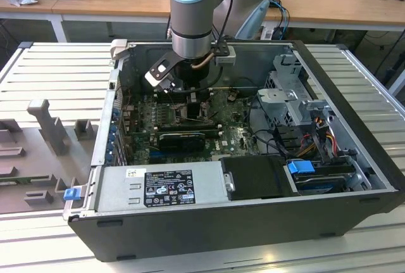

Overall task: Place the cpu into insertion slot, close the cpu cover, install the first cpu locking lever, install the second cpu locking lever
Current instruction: 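Place the cpu into insertion slot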

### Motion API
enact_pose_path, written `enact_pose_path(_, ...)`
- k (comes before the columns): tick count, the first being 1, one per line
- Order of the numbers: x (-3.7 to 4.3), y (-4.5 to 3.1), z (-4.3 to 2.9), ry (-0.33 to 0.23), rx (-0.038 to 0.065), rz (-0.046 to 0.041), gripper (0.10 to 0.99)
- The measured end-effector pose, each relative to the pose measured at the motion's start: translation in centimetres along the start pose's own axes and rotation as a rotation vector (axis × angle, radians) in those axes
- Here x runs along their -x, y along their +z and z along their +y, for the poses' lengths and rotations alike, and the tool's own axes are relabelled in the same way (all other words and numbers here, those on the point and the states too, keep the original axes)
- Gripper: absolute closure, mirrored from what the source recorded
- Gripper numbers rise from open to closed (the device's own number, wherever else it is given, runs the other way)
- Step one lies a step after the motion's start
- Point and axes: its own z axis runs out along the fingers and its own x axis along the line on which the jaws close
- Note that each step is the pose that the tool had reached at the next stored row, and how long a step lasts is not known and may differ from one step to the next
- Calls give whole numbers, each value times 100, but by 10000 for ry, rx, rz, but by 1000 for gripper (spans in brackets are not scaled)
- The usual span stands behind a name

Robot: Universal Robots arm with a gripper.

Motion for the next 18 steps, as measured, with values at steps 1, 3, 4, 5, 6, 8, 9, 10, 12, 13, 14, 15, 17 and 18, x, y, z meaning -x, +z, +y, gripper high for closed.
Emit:
enact_pose_path(1, 0, 0, 0, 0, 1, 2, 482)
enact_pose_path(3, -1, -41, 1, 0, 0, 2, 482)
enact_pose_path(4, -2, -79, 3, 1, 0, 2, 482)
enact_pose_path(5, -2, -106, 4, 0, -1, 1, 482)
enact_pose_path(6, -3, -126, 5, 0, 0, 2, 482)
enact_pose_path(8, -3, -152, 6, 1, 0, 2, 561)
enact_pose_path(9, -3, -162, 6, 1, 0, 2, 561)
enact_pose_path(10, -3, -168, 6, 1, -1, 2, 627)
enact_pose_path(12, -3, -180, 7, 0, -1, 2, 686)
enact_pose_path(13, -3, -186, 7, 1, 0, 1, 745)
enact_pose_path(14, -3, -192, 7, 0, -1, 1, 808)
enact_pose_path(15, -4, -202, 7, 1, -1, 2, 867)
enact_pose_path(17, -4, -226, 8, 0, -1, 2, 980)
enact_pose_path(18, -4, -238, 9, 0, 0, 1, 980)
